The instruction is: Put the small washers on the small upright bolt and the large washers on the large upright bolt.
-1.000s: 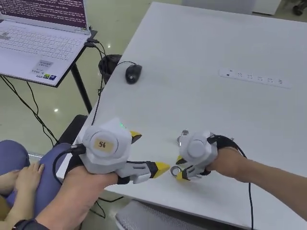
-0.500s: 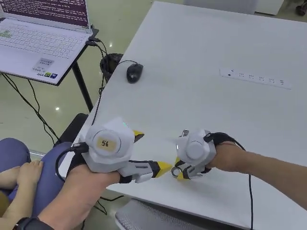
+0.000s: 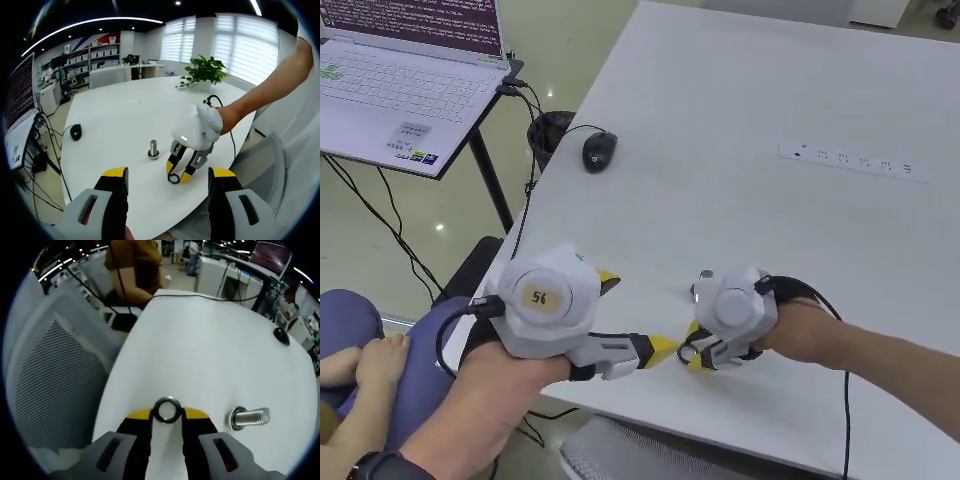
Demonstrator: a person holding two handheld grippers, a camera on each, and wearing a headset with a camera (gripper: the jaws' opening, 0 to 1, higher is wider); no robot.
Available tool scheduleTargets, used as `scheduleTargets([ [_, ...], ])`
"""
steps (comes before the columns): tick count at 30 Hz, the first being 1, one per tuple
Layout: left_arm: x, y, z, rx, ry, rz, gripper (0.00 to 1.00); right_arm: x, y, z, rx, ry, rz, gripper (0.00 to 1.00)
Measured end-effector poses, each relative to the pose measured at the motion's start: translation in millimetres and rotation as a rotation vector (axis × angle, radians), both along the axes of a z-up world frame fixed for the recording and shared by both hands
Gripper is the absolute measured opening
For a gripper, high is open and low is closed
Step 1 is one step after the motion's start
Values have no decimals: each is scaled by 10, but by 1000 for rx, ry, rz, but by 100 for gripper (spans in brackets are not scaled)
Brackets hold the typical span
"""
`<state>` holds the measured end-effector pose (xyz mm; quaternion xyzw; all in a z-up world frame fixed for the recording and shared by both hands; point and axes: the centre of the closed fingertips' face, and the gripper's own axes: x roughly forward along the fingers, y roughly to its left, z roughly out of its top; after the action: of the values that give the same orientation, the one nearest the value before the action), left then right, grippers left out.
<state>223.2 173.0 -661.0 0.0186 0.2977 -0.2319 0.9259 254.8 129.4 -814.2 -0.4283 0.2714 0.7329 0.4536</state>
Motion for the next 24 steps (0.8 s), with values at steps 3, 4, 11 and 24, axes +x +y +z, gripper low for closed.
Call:
scheduleTargets([
  [3, -8, 0, -6, 1, 3, -1, 64, 31, -3, 44, 18, 3, -32, 23],
  [4, -12, 0, -6, 2, 4, -1, 64, 42, -10, 60, 20, 2, -40, 23],
  [11, 0, 15, -3, 5, 4, -2, 64, 266, -72, 273, 72, -34, -136, 23],
  [24, 52, -88, -13, 1, 2, -30, 64, 871, 27, 770, 161, -91, -277, 23],
])
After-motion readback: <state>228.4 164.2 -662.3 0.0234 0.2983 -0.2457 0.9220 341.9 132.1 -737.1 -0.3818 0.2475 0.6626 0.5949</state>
